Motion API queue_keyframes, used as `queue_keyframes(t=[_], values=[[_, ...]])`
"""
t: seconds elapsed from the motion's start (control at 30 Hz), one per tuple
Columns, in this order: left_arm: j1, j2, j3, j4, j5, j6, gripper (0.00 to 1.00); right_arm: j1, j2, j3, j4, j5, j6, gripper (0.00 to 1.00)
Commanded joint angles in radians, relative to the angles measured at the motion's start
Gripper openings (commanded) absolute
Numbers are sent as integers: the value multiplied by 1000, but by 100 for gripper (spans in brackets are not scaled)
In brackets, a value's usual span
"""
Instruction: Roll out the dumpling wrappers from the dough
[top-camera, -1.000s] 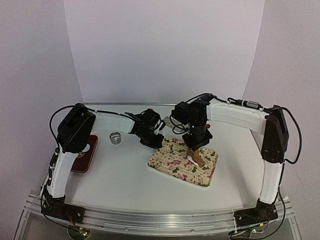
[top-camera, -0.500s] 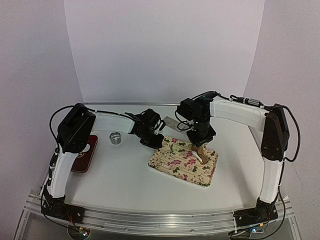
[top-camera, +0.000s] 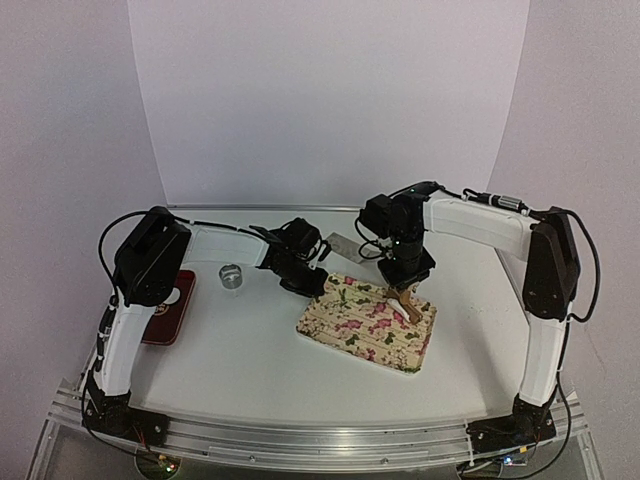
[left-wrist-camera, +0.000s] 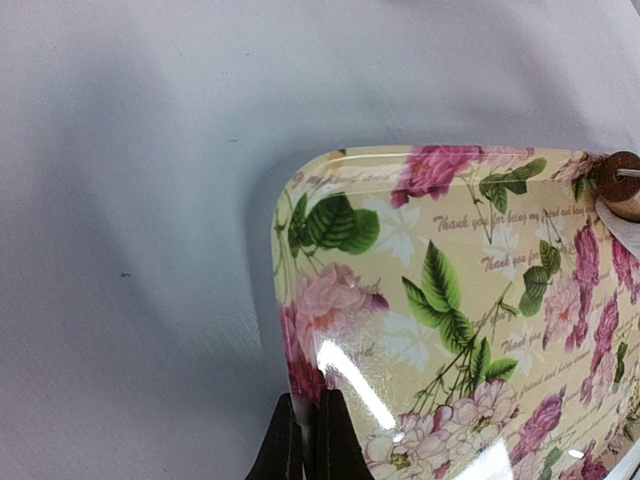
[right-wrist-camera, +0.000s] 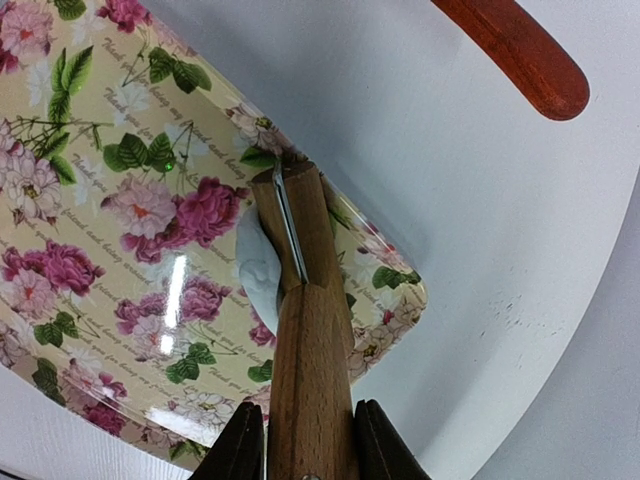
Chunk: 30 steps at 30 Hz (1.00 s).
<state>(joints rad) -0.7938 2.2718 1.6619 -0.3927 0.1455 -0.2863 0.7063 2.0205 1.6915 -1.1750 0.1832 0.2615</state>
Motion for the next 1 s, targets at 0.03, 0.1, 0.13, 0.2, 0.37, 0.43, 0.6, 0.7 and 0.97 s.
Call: queue_keyframes(t=[0.03, 0.1, 0.13, 0.2, 0.37, 0.43, 0.6, 0.7, 0.97], values=[[12, 8, -46, -186, -89, 27, 0, -72, 215, -169, 10, -37, -3, 0], [12, 6, -47, -186, -91, 25, 0, -76, 216, -170, 10, -24, -11, 0], [12, 5, -48, -187, -93, 25, 0, -77, 216, -170, 10, -18, -16, 0], [11, 3, -49, -187, -95, 24, 0, -81, 213, -168, 9, -9, -24, 0], [11, -2, -49, -187, -101, 22, 0, -92, 177, -152, 5, -21, -44, 0], [11, -4, -48, -187, -104, 17, 0, -93, 148, -135, -1, -56, -54, 0], [11, -6, -16, -188, -98, 12, 0, -93, 59, -65, -30, -200, -58, 0], [11, 0, 38, -197, -82, 10, 0, -93, 1, -5, -47, -319, -46, 0], [12, 5, 181, -243, -58, -10, 14, -91, -111, 130, -143, -396, 2, 0]])
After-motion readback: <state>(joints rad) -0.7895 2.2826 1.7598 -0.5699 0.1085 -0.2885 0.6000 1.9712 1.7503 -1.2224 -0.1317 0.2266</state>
